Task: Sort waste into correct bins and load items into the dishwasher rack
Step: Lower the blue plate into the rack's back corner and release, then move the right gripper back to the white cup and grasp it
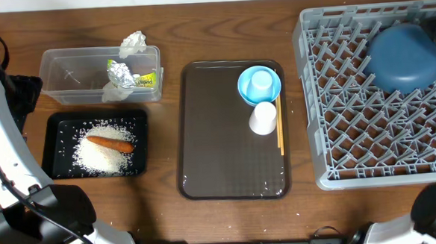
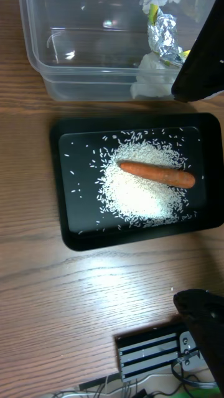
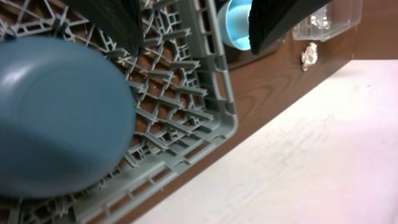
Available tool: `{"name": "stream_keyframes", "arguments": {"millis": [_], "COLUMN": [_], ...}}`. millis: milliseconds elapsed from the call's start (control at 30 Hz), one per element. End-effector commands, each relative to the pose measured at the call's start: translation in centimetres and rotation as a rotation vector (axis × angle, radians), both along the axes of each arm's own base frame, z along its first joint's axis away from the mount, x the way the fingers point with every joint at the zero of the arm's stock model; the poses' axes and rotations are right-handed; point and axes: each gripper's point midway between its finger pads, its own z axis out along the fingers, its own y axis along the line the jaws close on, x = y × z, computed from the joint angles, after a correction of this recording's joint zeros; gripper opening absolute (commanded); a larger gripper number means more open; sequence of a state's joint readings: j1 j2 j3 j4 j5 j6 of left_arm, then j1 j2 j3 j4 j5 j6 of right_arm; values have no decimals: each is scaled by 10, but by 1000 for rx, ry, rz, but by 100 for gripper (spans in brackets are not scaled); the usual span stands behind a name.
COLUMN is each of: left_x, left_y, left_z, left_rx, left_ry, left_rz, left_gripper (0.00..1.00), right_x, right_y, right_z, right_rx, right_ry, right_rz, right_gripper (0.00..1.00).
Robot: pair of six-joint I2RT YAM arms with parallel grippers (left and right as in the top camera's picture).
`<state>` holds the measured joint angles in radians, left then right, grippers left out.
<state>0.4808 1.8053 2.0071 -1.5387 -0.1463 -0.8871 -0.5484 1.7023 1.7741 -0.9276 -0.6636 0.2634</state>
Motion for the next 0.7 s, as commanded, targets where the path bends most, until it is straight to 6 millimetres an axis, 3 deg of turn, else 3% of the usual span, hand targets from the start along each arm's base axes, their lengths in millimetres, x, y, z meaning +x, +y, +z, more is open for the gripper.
{"name": "stream_keyframes", "arguments": {"millis": [0, 133, 200, 267, 333, 400, 500, 667], "left_x": [-3, -3, -3, -3, -3, -3, -3, -3], "left_y": [4, 4, 4, 4, 4, 4, 4, 4], "left_z": [2, 2, 2, 2, 2, 2, 2, 2], "left_rx": [18, 18, 18, 18, 18, 18, 18, 18], "left_ry": [6, 6, 6, 6, 6, 6, 6, 6], "left_rz": [11, 12, 11, 11, 12, 12, 12, 11], "left_gripper": [98, 98, 98, 98, 98, 98, 98, 98], "right_x": [-16, -34, -40, -44, -48, -52, -53, -50], "right_y": [27, 73, 103, 136, 181, 222, 267, 312], "right_z": [36, 61, 69, 71, 68, 59, 32, -29], "right_rx": [-52, -71, -81, -98, -127, -163, -234, -400], "right_ry": [-53, -91, -106, -117, -131, -135, -57, 135], "right_rz": [15, 102, 178, 277, 424, 567, 649, 632], "right_gripper": [52, 55, 67, 90, 94, 96, 99, 99]}}
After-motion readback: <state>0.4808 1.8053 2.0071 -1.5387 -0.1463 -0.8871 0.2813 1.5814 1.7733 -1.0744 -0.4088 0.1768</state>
